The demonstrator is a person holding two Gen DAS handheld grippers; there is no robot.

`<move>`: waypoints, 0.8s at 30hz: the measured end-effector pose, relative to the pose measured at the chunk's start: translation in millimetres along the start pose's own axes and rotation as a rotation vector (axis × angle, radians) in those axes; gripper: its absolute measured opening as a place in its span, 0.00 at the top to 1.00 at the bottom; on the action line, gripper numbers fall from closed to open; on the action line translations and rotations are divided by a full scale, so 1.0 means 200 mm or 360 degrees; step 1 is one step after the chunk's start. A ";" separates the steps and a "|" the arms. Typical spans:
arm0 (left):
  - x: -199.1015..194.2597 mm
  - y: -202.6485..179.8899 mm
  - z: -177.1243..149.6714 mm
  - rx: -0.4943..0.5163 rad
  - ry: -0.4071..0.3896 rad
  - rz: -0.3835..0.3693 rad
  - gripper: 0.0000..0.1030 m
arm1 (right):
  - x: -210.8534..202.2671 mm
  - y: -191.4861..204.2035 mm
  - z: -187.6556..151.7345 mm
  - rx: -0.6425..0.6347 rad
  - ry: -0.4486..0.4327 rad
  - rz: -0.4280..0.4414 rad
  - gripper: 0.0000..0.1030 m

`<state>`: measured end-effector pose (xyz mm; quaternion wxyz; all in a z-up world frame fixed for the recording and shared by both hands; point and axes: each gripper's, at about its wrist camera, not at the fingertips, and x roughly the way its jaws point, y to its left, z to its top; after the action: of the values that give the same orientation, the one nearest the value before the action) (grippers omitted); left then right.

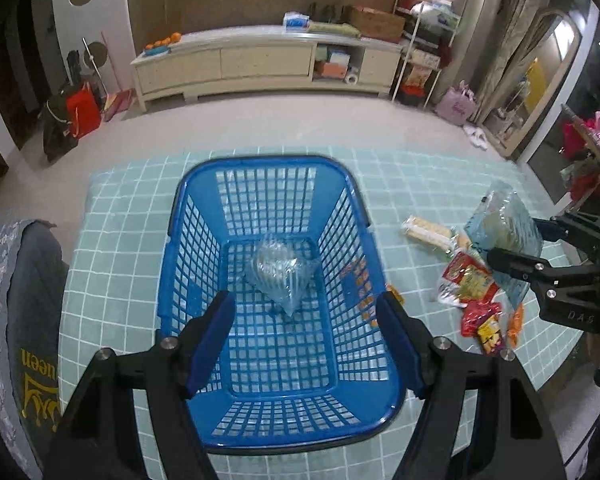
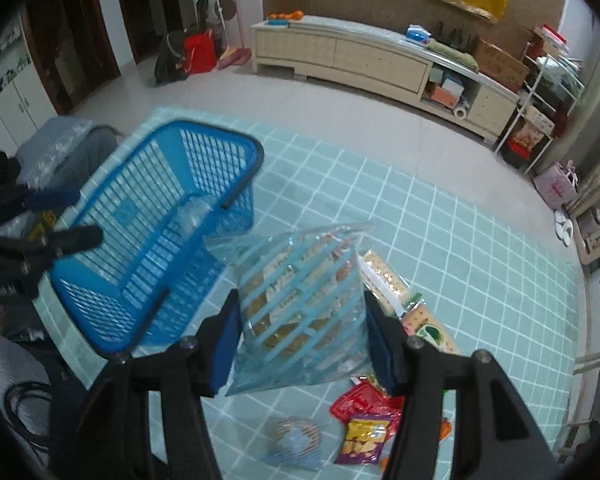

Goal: Organize snacks
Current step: 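Open the left gripper to drop the biscuit bag into the basket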

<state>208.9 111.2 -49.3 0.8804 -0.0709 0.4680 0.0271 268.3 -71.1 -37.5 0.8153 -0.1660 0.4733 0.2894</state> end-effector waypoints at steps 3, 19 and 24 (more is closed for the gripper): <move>-0.06 0.00 0.00 0.0029 -0.0038 0.0004 0.31 | -0.04 0.05 0.03 0.0039 -0.0033 0.0035 0.40; -0.14 0.37 0.06 -0.0037 -0.0080 0.0118 0.31 | 0.05 0.43 0.36 -0.0041 -0.0062 0.0162 0.40; -0.08 0.51 0.07 -0.0086 -0.0070 0.0144 0.31 | 0.19 0.55 0.42 -0.0118 -0.0022 0.0157 0.40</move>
<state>200.2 213.9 -37.4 0.8862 -0.0729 0.4503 0.0812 269.8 71.8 -28.0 0.7966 -0.1706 0.4641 0.3477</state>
